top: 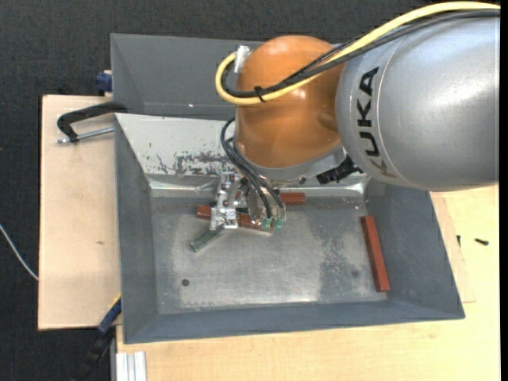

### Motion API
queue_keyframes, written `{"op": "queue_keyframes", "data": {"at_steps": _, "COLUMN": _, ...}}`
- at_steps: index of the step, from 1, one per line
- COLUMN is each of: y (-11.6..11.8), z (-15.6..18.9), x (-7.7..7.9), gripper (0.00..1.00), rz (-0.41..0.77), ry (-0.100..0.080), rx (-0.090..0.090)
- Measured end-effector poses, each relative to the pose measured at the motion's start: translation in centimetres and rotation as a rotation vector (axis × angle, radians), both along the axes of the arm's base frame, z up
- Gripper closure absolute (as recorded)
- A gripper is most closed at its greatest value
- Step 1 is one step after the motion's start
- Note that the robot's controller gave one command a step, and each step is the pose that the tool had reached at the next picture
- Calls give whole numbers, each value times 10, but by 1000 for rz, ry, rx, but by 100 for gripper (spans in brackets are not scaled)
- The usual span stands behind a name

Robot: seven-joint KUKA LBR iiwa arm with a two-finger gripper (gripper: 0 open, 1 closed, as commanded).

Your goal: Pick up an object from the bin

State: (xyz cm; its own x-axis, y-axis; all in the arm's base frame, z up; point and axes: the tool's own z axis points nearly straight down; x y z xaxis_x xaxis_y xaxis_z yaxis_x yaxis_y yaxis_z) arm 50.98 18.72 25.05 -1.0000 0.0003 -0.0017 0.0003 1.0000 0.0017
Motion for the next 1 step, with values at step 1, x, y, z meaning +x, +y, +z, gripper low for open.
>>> {"op": "queue_keyframes", "data": {"at_steps": 1, "y": -2, "z": -28, "x": -1, "gripper": 100, "rz": 36, "ry": 1, "rx": -1}}
